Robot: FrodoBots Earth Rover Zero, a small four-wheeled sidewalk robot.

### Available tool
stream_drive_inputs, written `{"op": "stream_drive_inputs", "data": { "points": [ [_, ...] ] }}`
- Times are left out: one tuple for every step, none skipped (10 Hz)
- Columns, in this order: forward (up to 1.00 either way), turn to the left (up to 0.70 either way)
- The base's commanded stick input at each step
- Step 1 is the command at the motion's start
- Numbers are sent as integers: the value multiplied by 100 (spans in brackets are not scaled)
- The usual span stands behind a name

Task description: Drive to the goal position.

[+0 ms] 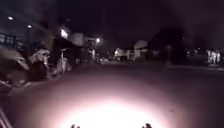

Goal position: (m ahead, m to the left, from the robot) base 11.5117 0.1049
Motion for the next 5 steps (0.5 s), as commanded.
{"op": "stream_drive_inputs", "data": {
  "points": [
    [85,0],
    [85,0],
    [85,0],
    [85,0],
    [85,0]
  ]
}}
